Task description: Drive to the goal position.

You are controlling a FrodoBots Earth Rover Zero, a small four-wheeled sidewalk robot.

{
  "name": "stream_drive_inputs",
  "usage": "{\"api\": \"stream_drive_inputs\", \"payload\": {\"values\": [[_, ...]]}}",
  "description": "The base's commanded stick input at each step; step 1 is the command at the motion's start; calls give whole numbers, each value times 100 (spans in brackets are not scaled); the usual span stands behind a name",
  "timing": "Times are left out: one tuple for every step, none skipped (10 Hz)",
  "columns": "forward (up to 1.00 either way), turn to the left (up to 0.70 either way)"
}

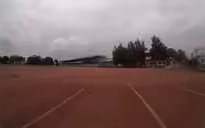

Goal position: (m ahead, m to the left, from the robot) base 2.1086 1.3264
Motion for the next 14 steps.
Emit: {"api": "stream_drive_inputs", "payload": {"values": [[70,0],[70,0],[70,0],[70,0],[70,0],[70,0],[70,0],[70,0],[70,0],[70,0],[70,0],[70,0],[70,0],[70,0]]}}
